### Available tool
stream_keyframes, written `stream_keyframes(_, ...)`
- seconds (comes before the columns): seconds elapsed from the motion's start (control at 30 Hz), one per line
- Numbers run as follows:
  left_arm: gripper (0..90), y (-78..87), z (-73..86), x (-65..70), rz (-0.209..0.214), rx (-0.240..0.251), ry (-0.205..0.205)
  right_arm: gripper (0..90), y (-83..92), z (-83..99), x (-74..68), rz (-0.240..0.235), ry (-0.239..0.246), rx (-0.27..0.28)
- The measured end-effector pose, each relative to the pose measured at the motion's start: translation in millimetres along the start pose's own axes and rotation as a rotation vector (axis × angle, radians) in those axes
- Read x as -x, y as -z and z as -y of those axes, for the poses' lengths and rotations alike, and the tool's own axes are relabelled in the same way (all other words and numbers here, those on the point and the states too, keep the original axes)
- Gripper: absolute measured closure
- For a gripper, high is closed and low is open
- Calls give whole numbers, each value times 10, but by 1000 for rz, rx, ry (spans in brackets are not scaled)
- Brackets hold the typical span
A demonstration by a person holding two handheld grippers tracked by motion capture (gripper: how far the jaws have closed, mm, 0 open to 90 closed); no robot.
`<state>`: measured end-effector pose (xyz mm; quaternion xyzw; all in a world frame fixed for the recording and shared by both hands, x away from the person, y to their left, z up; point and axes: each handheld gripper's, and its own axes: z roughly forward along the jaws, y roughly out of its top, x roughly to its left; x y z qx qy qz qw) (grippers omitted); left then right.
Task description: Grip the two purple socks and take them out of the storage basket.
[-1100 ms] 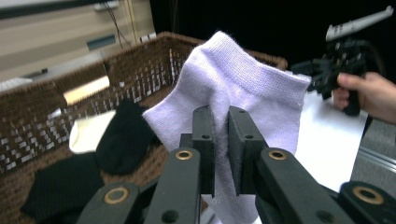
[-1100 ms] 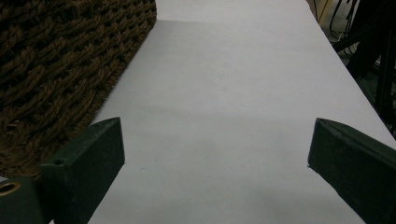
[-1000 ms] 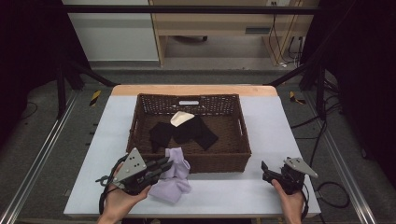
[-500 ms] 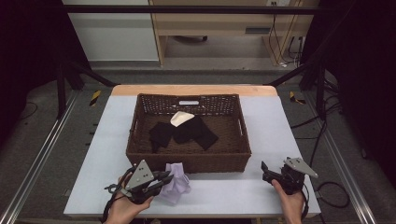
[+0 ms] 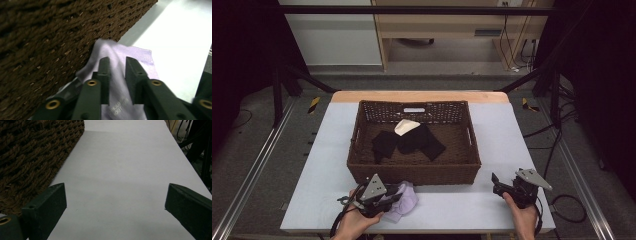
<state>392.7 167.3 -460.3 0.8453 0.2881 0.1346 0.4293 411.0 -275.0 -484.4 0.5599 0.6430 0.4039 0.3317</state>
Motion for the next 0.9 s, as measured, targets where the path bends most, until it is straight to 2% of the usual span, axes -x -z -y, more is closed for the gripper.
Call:
stream_keyframes(0.07, 663, 22, -2, -3, -3, 21, 7, 42, 2, -1, 1, -2, -1, -4)
stream_keyframes(0.2, 525, 127, -24, -36, -25, 99, 25, 42, 1, -1, 1, -3, -3, -3)
stream_keyframes(0.23, 473, 173, -23, -57, -47, 125, 26, 42, 3, -1, 1, -3, -3, -3)
stream_keyframes(0.27, 449, 173, -23, -57, -47, 125, 26, 42, 3, -1, 1, -3, -3, -3)
stream_keyframes(0.53, 397, 339, 71, -163, -87, 152, 55, 41, 8, 0, 6, -5, -10, -2)
stream_keyframes(0.77, 363, 502, 217, -321, -165, 164, 74, 41, 9, 1, 9, -6, -12, -4)
stream_keyframes(0.9, 360, 560, 282, -376, -189, 157, 85, 41, 10, 3, 10, -10, -10, -6)
